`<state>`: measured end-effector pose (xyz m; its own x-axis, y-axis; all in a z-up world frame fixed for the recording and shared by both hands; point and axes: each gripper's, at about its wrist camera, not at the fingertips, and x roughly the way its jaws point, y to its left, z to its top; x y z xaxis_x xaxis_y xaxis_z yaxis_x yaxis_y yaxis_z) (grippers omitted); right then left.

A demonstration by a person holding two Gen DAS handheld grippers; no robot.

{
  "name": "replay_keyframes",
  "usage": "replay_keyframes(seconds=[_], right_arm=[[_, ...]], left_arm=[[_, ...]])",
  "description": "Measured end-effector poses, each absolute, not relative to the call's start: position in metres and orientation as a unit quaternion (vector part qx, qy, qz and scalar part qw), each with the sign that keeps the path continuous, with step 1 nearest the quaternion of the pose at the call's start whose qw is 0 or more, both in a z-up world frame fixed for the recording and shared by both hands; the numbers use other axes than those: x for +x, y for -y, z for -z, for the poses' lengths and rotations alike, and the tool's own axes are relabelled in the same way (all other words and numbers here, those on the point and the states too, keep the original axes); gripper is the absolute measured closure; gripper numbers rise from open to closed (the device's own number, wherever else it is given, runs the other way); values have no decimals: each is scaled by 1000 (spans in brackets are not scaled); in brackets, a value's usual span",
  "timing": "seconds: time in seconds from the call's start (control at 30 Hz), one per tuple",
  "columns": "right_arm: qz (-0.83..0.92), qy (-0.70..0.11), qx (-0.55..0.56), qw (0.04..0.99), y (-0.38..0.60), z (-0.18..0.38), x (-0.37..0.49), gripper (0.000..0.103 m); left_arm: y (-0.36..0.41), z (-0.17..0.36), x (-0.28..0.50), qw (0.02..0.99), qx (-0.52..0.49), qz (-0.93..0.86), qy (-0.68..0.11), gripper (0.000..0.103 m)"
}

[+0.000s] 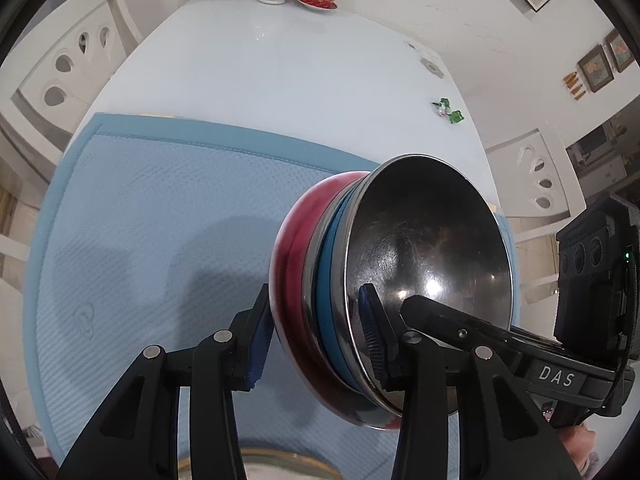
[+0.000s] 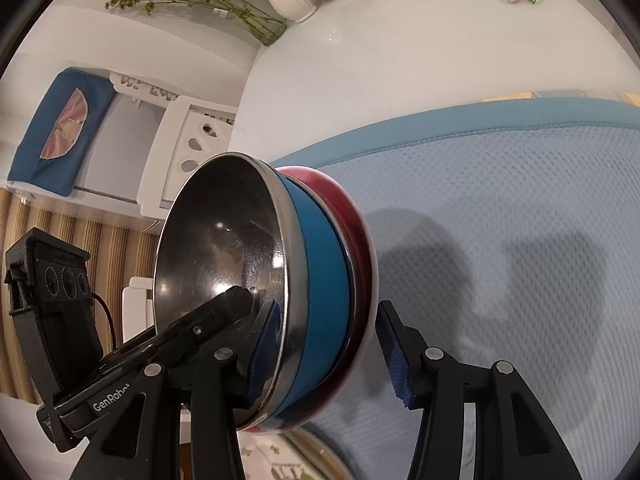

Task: Organize plates and bowls
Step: 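Lift and carry the nested bowl stack with both tools over the floral plate stack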

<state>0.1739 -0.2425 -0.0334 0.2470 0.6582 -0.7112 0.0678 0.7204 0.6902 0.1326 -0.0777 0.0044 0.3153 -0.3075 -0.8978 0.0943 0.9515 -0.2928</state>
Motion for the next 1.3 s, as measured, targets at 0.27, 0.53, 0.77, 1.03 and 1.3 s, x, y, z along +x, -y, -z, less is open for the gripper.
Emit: replay_keyframes(seconds=[0.27, 0.53, 0.77, 1.03, 1.3], right_arm=[[-198, -572, 306, 735, 228, 3, 143, 54], [-181, -567, 316, 738, 210, -10, 111, 54], [-172, -574, 317, 735, 196, -13, 81, 54], [-196, -587, 301, 725, 181, -12, 47, 54], [-214, -608, 286, 709, 171, -2, 15, 54]], left_arm=[[68, -22, 107, 810, -90, 141, -562, 65], [48, -34, 82, 808, -85, 158, -562, 65], [33, -35, 53, 804, -83, 163, -565, 65], [16, -31, 13, 806, -99, 146, -565, 65], [6, -21, -27, 807, -118, 128, -565, 65]])
